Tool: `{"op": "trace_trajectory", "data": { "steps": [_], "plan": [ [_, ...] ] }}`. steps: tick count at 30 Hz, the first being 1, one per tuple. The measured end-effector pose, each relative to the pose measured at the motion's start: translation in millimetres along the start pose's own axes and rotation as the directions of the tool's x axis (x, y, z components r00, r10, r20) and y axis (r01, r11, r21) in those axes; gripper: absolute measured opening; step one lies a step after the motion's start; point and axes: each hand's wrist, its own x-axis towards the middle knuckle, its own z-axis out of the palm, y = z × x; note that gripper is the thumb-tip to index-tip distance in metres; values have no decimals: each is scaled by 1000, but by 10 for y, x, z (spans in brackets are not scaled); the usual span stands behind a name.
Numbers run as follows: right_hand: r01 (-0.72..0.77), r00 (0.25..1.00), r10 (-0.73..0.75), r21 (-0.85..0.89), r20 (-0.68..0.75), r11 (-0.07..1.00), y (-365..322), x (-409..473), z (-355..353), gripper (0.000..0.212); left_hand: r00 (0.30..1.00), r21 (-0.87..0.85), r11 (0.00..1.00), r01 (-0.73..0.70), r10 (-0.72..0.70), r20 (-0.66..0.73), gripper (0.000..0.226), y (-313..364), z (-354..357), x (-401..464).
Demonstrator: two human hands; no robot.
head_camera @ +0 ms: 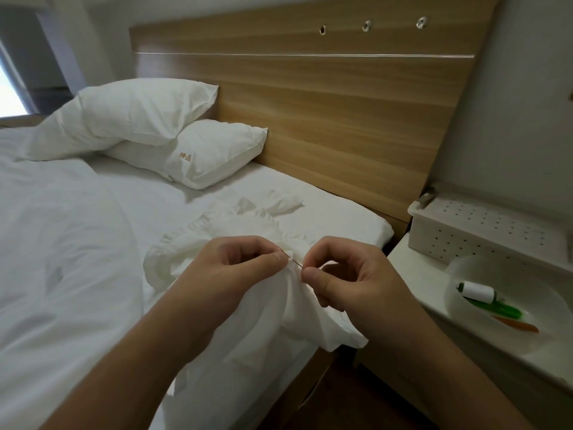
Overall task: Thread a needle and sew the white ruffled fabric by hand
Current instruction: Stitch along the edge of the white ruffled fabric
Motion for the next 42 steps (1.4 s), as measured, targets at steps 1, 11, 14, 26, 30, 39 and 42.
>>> {"op": "trace_trajectory", "data": {
  "steps": [1,11,14,26,30,39,42],
  "plan": [
    [-1,1000,1,-5,-3,1000,-1,5,-5,10,1000,-5,1000,3,-3,-2,17,-1,2,1],
    [27,991,-31,-31,-133,999,3,0,4,29,999,-4,1000,-16,16,-49,12,-7,29,2],
    [22,986,-25,-24,-164,999,-12,-5,27,31,999,-4,1000,-15,15,-28,12,-5,35,-1],
    [66,976,-84,-92,-201,994,-83,-31,84,21,1000,116,993,11,-14,23,17,8,64,5],
    [124,979,-156,-225,-129,967,-104,-27,55,22,1000,97,995,6,-8,17,17,7,66,1],
    [223,967,-234,-106,-103,969,-54,-10,119,22,997,80,996,27,-33,70,24,-49,70,19],
    [242,954,-252,-81,-159,967,-24,-11,147,21,995,44,998,48,-52,80,19,-50,64,25]
  ]
}}
